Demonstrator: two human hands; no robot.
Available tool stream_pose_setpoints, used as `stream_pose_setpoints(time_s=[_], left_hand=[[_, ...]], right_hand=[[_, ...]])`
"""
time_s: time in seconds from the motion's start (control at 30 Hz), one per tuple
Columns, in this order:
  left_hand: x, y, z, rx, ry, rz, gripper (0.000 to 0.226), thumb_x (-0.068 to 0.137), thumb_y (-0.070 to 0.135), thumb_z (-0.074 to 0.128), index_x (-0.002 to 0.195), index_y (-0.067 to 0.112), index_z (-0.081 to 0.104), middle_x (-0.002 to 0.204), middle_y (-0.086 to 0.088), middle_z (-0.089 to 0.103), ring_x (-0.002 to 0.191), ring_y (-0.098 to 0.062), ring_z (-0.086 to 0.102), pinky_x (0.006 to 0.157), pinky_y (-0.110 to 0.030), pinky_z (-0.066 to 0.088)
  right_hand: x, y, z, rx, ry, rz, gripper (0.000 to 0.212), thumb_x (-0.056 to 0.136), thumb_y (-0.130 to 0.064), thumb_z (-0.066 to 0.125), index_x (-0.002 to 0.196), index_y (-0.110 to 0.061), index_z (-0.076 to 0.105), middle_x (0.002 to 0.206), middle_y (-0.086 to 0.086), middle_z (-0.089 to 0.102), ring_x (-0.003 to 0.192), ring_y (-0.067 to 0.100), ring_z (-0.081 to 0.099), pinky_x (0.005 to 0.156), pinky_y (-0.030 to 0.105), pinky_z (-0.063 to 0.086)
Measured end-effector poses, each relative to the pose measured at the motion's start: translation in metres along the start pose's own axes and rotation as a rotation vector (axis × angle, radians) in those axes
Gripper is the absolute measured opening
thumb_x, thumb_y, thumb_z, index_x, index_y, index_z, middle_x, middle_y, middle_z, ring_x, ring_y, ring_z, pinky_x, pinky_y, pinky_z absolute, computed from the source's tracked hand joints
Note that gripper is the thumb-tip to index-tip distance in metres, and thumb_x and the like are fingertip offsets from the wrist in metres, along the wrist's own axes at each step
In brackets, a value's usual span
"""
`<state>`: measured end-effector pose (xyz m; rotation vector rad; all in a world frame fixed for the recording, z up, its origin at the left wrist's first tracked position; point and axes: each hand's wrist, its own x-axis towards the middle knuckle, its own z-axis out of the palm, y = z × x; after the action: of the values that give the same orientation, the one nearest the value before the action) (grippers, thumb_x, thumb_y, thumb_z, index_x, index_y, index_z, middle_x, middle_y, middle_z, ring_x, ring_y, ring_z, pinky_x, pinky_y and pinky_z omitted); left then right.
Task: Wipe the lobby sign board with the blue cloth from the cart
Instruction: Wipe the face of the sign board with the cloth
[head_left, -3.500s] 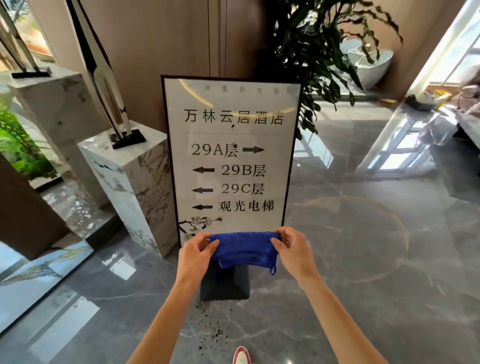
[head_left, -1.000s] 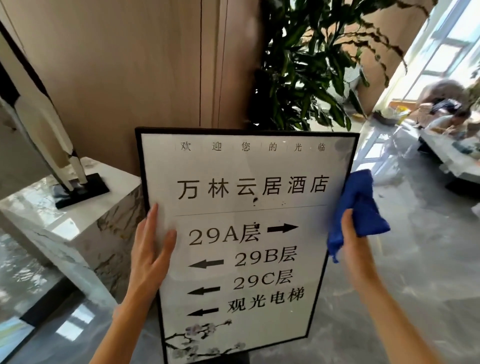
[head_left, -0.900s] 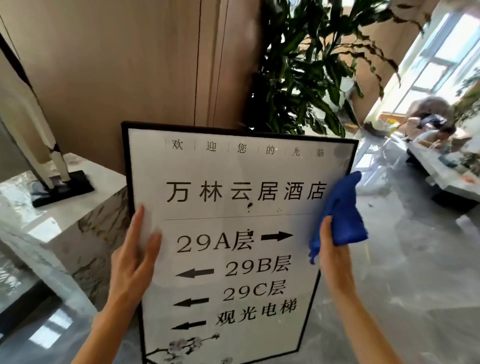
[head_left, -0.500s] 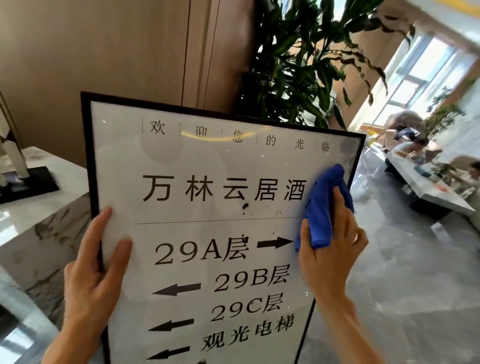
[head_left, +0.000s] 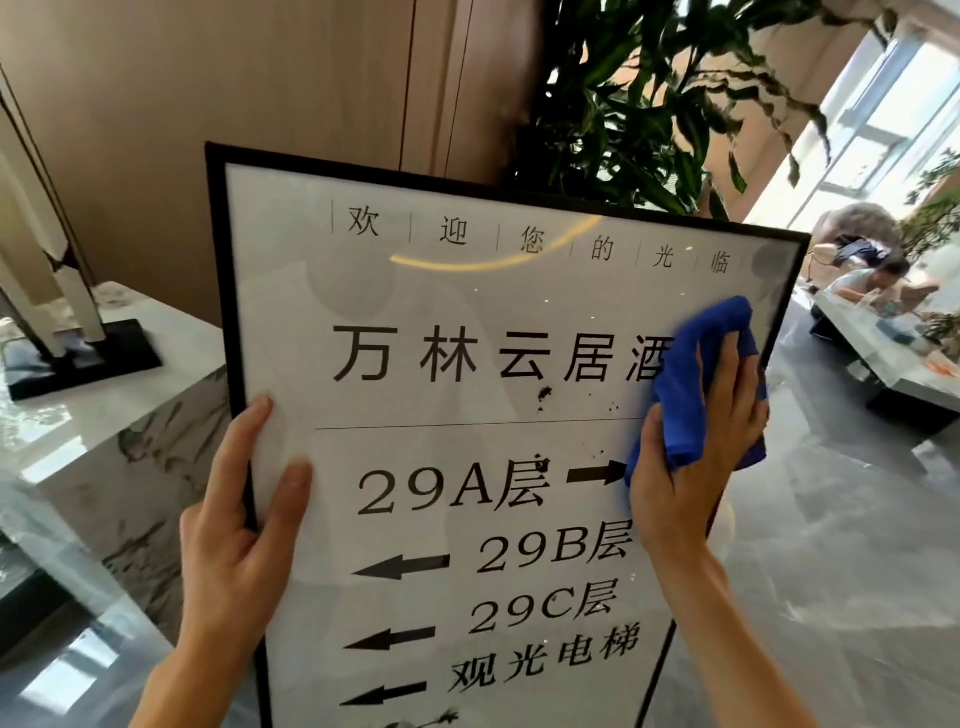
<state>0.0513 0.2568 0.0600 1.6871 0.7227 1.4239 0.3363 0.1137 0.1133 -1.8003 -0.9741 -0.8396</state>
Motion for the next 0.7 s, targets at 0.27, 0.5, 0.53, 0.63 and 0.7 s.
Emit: stream_pose_setpoints(time_s=[0.27,0.5,0.53,0.63,0.7], left_hand=[[-0.001,-0.007,0.0,0.054,-0.009,0.078,0.05,0.096,0.04,0.052,0.14,0.056,0.036,0.114,0.05,0.056,0.089,0.024,0.06,0.069,0.002,0.047],[0.0,-0.003,-0.002,0.066,-0.033,0.084,0.052,0.098,0.037,0.05,0.141,0.059,0.03,0.12,0.047,0.054,0.093,0.015,0.064,0.073,-0.007,0.054],[0.0,-0.002,-0.002,0.067,-0.033,0.081,0.053,0.098,0.038,0.05,0.141,0.059,0.03,0.121,0.047,0.053,0.094,0.015,0.064,0.074,-0.008,0.054],[0.001,0.0,-0.001,0.04,-0.037,0.084,0.052,0.099,0.035,0.051,0.142,0.056,0.032,0.127,0.044,0.053,0.101,0.011,0.064,0.077,-0.011,0.055],[0.001,0.0,0.0,0.027,-0.031,0.087,0.051,0.099,0.034,0.052,0.142,0.055,0.034,0.128,0.042,0.054,0.101,0.01,0.064,0.078,-0.012,0.056]], right_hand=[[-0.035,-0.042,0.038,-0.092,-0.106,-0.28,0.064,0.099,-0.033,0.036,0.16,-0.033,0.015,0.169,-0.008,0.01,0.156,0.034,0.011,0.12,0.068,0.007],[-0.089,-0.066,0.04,-0.051,-0.32,-0.525,0.059,0.103,-0.046,0.029,0.16,-0.031,0.019,0.169,-0.007,0.013,0.156,0.031,0.014,0.121,0.063,0.002],[-0.092,-0.063,0.036,-0.055,-0.351,-0.571,0.06,0.103,-0.047,0.03,0.16,-0.031,0.019,0.169,-0.008,0.013,0.156,0.031,0.013,0.121,0.062,0.002],[-0.084,-0.046,0.029,-0.121,-0.369,-0.66,0.063,0.102,-0.049,0.034,0.16,-0.031,0.017,0.169,-0.009,0.01,0.156,0.026,0.013,0.123,0.056,0.003],[-0.078,-0.036,0.026,-0.134,-0.356,-0.632,0.063,0.103,-0.046,0.035,0.16,-0.03,0.016,0.169,-0.009,0.009,0.156,0.023,0.013,0.124,0.052,0.005]])
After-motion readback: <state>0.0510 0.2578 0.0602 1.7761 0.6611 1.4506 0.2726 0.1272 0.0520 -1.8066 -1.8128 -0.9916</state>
